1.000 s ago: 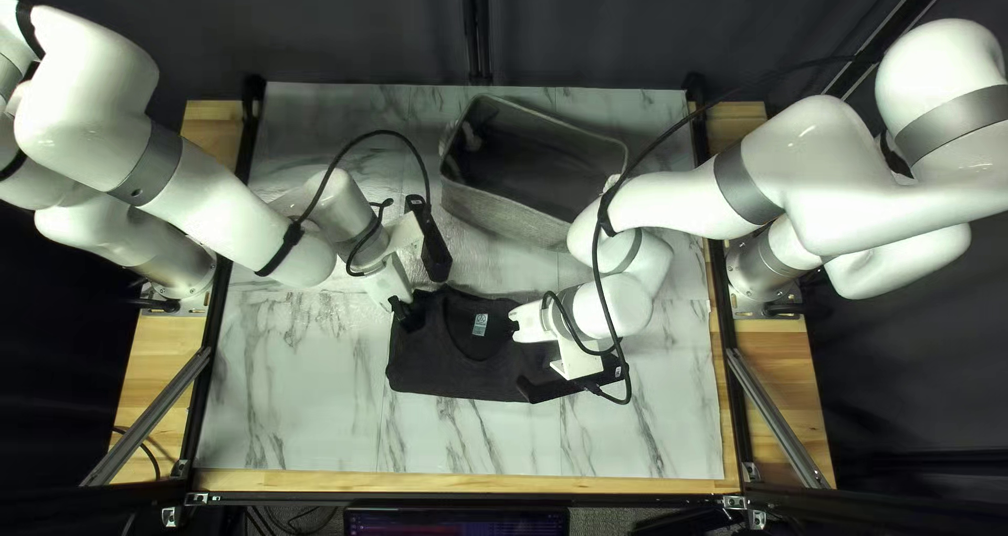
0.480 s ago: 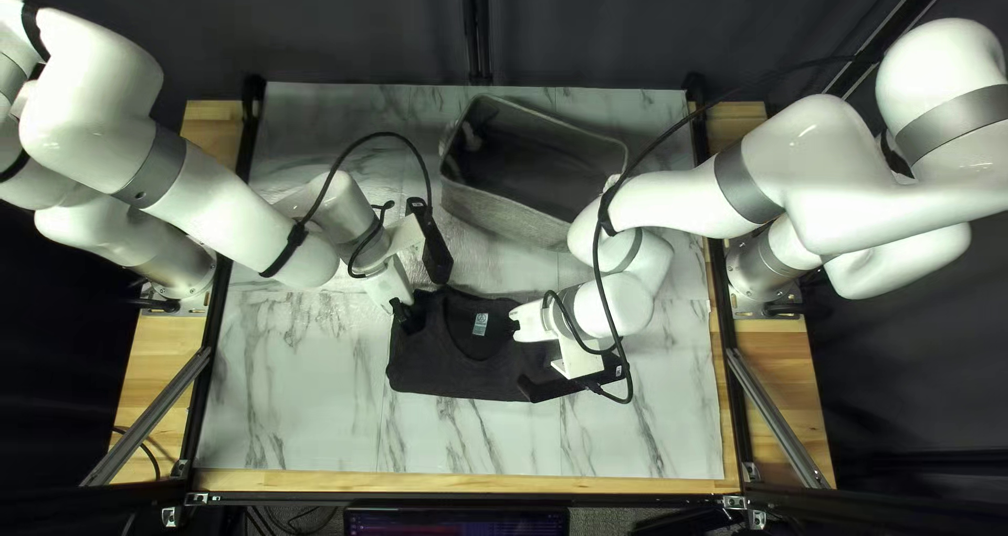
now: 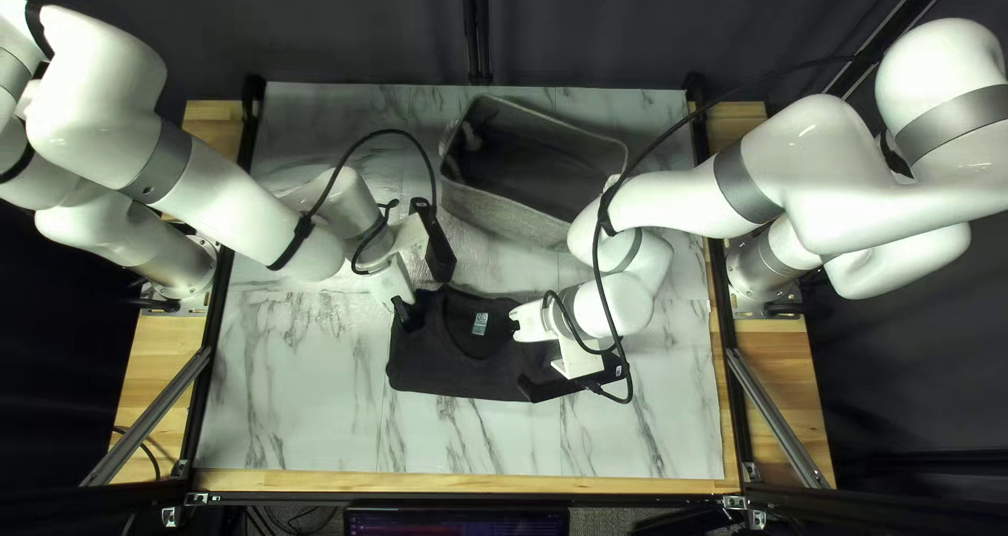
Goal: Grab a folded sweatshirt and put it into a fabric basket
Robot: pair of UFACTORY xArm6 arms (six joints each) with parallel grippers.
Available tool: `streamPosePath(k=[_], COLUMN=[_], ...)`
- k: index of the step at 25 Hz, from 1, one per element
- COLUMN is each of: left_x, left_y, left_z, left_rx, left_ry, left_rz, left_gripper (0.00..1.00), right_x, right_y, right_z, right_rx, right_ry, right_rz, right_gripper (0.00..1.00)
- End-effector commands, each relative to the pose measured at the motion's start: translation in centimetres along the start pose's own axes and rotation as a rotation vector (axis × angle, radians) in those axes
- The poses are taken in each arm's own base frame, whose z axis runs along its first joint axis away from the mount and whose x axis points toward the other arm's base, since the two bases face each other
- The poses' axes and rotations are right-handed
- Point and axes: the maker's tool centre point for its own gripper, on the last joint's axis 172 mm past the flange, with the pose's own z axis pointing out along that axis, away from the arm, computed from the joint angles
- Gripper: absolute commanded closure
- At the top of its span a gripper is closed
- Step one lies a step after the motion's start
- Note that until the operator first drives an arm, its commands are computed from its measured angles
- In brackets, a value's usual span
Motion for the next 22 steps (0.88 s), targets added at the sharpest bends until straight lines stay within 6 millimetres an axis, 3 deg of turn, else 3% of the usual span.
streamPosePath(k=[1, 8, 15, 20, 22], left_x=[0.0, -0.3, -0.2, 1.4, 2.7], left_y=[0.2, 1.2, 3.1, 3.7, 3.4], left_z=[-0.2, -1.9, -5.4, -7.3, -9.0], left_rx=[-0.004, 0.0, 0.026, 0.041, 0.05], left_ry=[-0.009, -0.02, -0.029, -0.046, -0.053], left_rz=[0.005, 0.035, 0.072, 0.09, 0.097], left_gripper=[1.0, 1.0, 1.0, 1.0, 1.0], right_x=[0.0, -0.5, -1.7, -3.1, -3.7], right_y=[-0.1, -0.3, 0.1, 0.9, 1.1], right_z=[0.0, -0.9, -3.6, -5.8, -6.6], right_rx=[0.001, 0.001, 0.015, 0.027, 0.026], right_ry=[-0.001, -0.004, -0.042, -0.074, -0.086], right_rz=[0.0, 0.017, 0.052, 0.087, 0.093], right_gripper=[1.0, 1.0, 1.0, 1.0, 1.0])
